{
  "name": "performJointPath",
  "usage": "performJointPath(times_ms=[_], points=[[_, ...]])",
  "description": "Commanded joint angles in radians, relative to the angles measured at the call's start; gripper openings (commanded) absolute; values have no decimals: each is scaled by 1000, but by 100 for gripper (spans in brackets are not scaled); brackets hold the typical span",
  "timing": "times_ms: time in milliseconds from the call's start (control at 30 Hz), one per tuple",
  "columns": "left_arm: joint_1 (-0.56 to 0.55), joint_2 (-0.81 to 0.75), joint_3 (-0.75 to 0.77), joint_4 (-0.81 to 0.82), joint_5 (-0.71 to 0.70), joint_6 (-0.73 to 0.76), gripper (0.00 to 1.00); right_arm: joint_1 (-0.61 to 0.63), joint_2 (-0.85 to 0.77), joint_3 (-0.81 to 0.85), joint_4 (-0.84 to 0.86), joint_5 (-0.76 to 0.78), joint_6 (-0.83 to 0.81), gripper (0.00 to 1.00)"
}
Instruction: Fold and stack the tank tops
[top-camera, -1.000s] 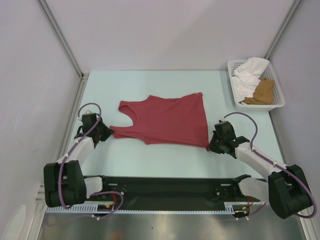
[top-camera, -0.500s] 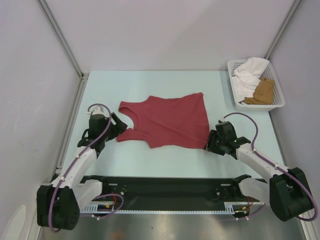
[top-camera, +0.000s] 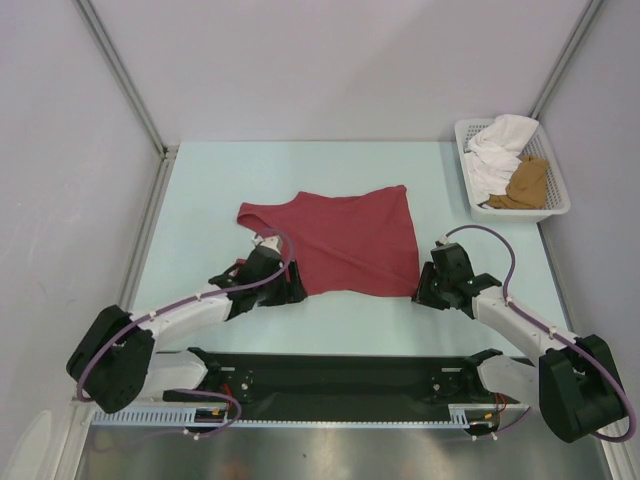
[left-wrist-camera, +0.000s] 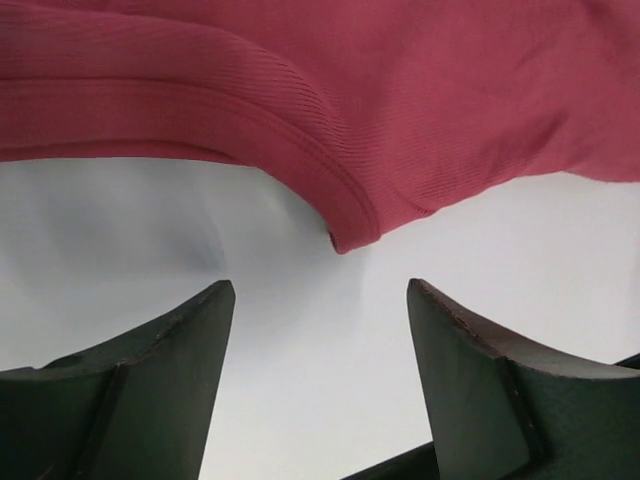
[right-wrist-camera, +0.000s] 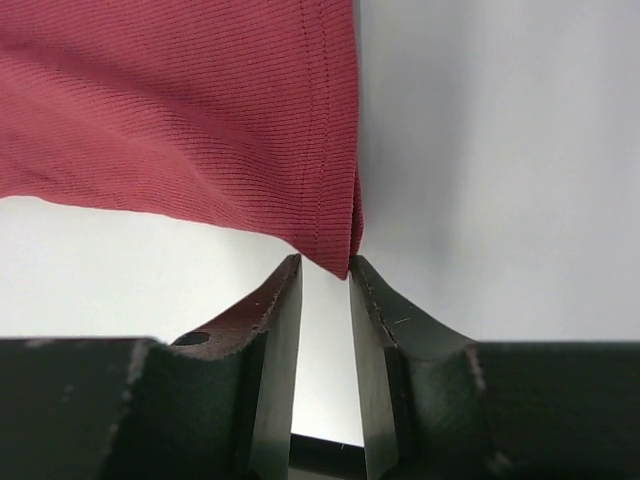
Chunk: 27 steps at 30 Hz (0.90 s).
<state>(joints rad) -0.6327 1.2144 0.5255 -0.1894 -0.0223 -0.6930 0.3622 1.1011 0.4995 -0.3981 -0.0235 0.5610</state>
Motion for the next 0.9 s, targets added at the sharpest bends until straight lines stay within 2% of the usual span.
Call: performJointPath(times_ms=[0,100,233,333,367,433,467,500,700,867], points=[[-42,40,4,114,-1,-40,75,-3,2,27,15,-15,-19,31],[-64,106,21,168,10,-54,72,-5,2,25,21,-19,-19,27],[-90,206,73,160,-10,-50,66,-5,0,27,18,-21,-21,26],[-97,252,90,160,-28,-46,53,-5,-6,25,19,-21,-21,26],[-97,260,85,172,-31,-45,43,-5,-6,25,19,-20,-19,26],[-101,275,84,180,-25,-43,29,-3,-4,22,21,-21,-19,25],[-101,280,88,174,-21,-40,13,-3,-1,24,21,-26,-21,23],[-102,283,93,162,-18,-36,2,-5,-3,25,18,-24,-21,23],[-116,199,97,-22,-54,-13,0,0,-44,24,-21,-53,-1,17],[-116,27,47,-142,-9,-13,0,43,-81,22,-90,-44,65,16]])
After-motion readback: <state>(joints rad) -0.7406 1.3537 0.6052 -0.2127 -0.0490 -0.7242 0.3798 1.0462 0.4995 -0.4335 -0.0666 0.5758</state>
